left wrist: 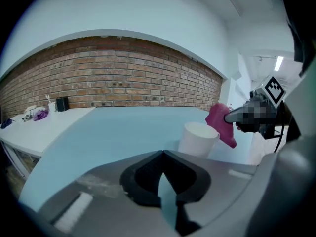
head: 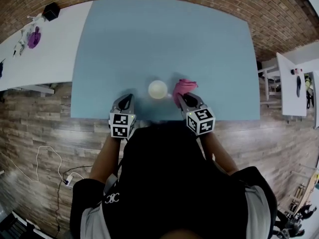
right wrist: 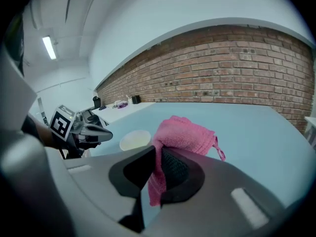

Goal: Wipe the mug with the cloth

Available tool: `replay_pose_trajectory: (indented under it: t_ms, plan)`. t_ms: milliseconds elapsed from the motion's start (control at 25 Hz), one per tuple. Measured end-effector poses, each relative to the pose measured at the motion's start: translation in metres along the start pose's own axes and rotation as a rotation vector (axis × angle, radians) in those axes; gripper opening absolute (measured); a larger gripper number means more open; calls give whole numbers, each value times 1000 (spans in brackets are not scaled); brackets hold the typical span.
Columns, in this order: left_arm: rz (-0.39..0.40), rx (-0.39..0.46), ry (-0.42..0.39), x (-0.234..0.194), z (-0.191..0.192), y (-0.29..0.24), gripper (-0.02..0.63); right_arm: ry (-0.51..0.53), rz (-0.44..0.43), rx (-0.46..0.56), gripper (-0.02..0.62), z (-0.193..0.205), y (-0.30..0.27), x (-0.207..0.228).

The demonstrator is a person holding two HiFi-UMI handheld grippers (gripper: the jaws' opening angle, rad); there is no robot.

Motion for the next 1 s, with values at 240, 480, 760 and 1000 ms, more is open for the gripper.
replay_pose_trajectory:
  t_ms: [240, 480, 760, 1000]
  plan:
    - [-19, -2, 31, -12, 5, 4, 6, 34, 4, 4, 41, -5, -5, -3]
    - [-40, 11, 28, -7, 2, 13, 6, 36, -18, 26, 41, -7, 5, -9]
    - [-76, 7, 75, 24, 21, 35, 6, -40, -18, 102, 41, 8, 51, 2]
    - [-99, 44, 69, 93, 31, 57, 6, -19, -33, 133, 41, 43, 108, 8]
Point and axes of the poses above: the fingertips, and each gripper's own axes: y backward along the fingers, x to its right, z out of its underside, the point moved 4 cm from there along y, backward along the fingers, and after that the axes turned 11 degrees about -x, right-handed, at the moved point
